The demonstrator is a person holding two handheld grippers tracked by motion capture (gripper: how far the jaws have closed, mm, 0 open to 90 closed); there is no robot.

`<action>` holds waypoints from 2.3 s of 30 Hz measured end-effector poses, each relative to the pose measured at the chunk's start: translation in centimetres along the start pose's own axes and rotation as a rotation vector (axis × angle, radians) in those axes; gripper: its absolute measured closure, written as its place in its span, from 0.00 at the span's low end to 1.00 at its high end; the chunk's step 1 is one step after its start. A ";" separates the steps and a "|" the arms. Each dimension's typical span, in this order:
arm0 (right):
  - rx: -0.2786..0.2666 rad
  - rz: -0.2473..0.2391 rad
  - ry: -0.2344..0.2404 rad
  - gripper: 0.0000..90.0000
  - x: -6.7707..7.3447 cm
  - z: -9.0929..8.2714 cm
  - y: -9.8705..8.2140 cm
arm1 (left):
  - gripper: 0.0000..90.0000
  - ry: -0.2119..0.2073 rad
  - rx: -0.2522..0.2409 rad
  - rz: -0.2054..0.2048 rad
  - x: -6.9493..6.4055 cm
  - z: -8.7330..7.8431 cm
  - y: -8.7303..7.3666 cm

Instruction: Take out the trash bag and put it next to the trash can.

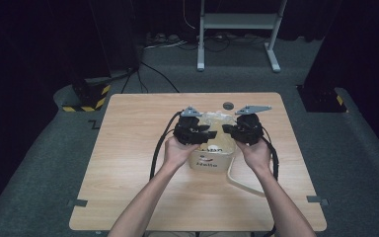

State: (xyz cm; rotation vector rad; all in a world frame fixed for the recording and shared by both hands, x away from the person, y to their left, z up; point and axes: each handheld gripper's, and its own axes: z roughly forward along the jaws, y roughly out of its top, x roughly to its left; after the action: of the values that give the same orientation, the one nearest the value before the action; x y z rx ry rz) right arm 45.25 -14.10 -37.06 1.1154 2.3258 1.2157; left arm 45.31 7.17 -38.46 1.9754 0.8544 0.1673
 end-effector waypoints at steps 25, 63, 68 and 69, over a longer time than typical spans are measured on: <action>-0.026 -0.029 0.044 1.00 1.8 0.3 1.2 | 0.59 0.007 0.030 0.020 -1.1 1.6 0.3; 0.050 0.020 0.005 1.00 0.7 0.3 0.6 | 0.41 -0.011 0.002 0.018 -1.7 1.3 0.4; 0.032 0.020 0.042 1.00 1.0 0.3 1.0 | 0.41 -0.007 0.004 0.016 -1.7 1.4 0.4; 0.028 0.021 0.051 1.00 1.1 0.3 1.0 | 0.42 -0.005 0.004 0.015 -1.7 1.4 0.4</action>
State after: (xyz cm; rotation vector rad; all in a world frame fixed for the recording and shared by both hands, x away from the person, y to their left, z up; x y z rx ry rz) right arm 45.18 -12.75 -36.30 1.1343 2.3814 1.2362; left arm 44.84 4.96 -38.53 1.9859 0.8377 0.1694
